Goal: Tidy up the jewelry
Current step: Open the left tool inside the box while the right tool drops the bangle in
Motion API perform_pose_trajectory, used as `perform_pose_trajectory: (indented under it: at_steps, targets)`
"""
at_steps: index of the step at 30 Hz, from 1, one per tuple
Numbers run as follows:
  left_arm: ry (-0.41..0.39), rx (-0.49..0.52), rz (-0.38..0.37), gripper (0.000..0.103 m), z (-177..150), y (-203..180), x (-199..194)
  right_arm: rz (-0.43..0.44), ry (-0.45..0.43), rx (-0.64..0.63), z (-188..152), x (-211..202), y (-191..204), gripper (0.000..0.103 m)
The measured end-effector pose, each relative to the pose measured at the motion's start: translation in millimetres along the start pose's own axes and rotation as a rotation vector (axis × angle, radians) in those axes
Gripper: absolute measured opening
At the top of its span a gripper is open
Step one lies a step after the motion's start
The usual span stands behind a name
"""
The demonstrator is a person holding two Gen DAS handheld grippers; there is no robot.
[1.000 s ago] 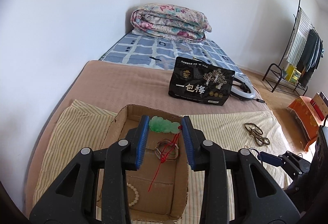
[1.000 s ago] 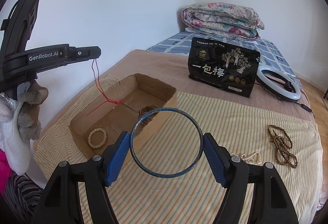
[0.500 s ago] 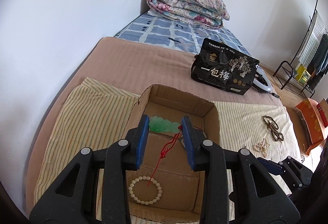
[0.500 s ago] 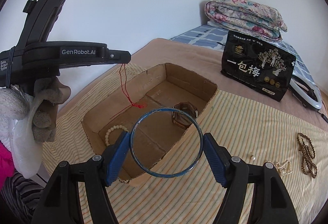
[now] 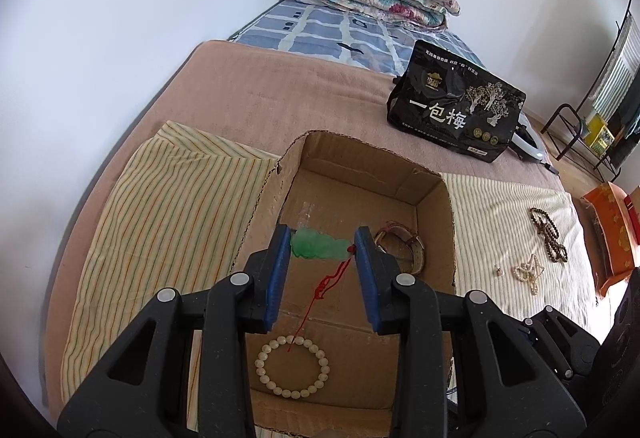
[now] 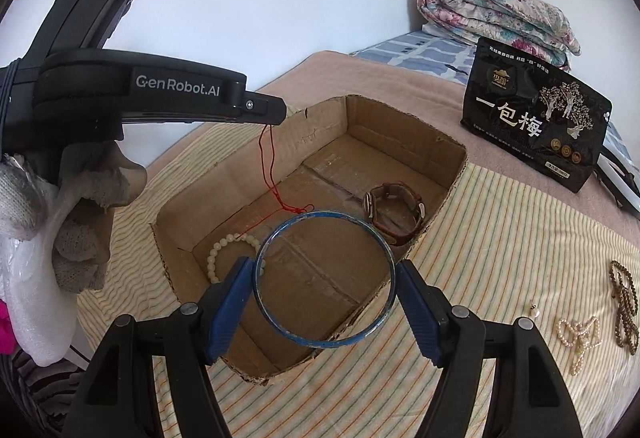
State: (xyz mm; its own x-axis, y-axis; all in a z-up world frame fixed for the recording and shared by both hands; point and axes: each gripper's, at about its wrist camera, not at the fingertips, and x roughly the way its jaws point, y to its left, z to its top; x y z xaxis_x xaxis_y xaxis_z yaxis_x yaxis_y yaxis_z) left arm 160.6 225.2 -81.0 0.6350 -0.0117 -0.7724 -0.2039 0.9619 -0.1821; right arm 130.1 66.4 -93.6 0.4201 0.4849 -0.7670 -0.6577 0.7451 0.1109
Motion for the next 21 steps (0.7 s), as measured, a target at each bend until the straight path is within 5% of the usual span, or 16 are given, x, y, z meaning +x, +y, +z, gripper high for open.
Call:
perform_pose_trajectory:
  at_steps: [4,5,7,8,21]
  targets:
    - [0.007,-0.003,-0.002,0.036,-0.2,-0.1,1.4,-0.009,0.0,-0.007,-1.2,2.5,1.2,0.081]
    - [0.012,-0.007,-0.002,0.041,0.0,-0.4,2.6,-0.013,-0.001,-0.003,-1.4,2.2,0.7,0.091]
    - [0.012,-0.017,-0.002,0.06,-0.1,-0.1,3.2,-0.02,-0.018,0.007,-1.6,-0.6,-1.6,0.094]
    - [0.008,-0.019,0.003,0.062,-0.3,-0.3,2.7,-0.019,-0.021,0.012,-1.6,-1.4,-3.0,0.094]
    - [-0.012,-0.012,-0.006,0.062,3.5,-8.3,-4.1,-0.032,-0.03,0.054,-7.0,-16.2,-18.6,0.094]
